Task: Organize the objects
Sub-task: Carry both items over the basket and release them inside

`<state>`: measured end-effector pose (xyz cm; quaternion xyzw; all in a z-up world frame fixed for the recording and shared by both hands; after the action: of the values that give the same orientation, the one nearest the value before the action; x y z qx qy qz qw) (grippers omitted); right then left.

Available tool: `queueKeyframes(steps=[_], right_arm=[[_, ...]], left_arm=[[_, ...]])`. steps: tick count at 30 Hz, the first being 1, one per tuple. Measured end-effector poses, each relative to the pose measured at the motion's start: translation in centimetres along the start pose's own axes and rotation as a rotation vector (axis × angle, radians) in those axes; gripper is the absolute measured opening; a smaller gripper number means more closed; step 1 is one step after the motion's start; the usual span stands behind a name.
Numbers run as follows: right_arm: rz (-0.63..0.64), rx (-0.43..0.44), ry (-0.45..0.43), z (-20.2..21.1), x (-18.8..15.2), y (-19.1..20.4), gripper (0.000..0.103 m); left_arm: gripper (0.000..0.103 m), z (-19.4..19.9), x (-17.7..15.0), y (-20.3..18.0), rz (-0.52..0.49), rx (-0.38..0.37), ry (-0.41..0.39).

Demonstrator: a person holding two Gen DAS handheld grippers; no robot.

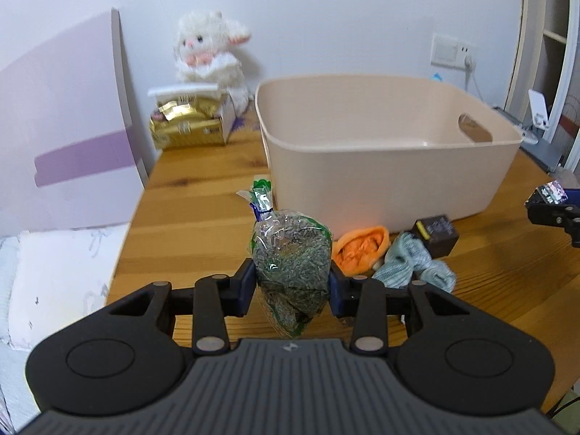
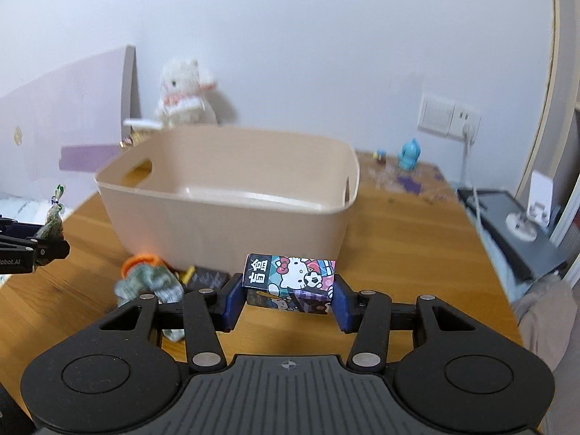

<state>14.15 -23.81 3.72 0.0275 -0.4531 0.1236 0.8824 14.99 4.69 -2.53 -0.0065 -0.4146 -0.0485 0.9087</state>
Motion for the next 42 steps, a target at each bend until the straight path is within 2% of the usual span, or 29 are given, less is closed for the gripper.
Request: queueKeyframes(steps=[11,16,21,30,36,42], right_arm=[[0.033,-0.026,-0.151,3.8,4.3,-0.3,0.046],[0.041,-0.047,-0.187,3.2,6.0,-0.5,0.046],[0.05,-0.058,-0.203,1.2,7.7,-0.1,0.046],[0.032,-0.048,-0.137,-5.0,8.8,0.3,0.046],[0.027,-0.048,-0.042,-9.3,8.1,0.3,0.046],[0.037,-0.045,0.049,-12.2,6.8,0.5,0.046]], left_arm=[[0.042,4.4,3.3,-1.3,-0.024,-0.016,-0.133],[0.042,4.1,5.7,-2.4,-0.047,-0.019,-0.173],[0.042,2.2,7.9,-3.4,-0.066,-0.016,-0.181],[0.042,-4.9,10.4,-5.3,-0.107,-0.011,-0.088],[0.042,-9.0,10.2,-6.1,-0.114,0.009,0.001],[0.043,-11.4,9.7,-5.9,-0.084,0.055,0.081]])
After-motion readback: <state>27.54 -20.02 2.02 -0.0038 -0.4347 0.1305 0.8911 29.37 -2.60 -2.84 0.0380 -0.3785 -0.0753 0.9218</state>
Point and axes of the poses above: each gripper's, at about its wrist camera, not at the fingertips, and z roughly against the way its jaws point, y to its left, x to its top, the point moved 4 cm from there along -z, roughly the way its jaws point, and after that the axes turned 2 degrees about z, right-handed, at the moved point
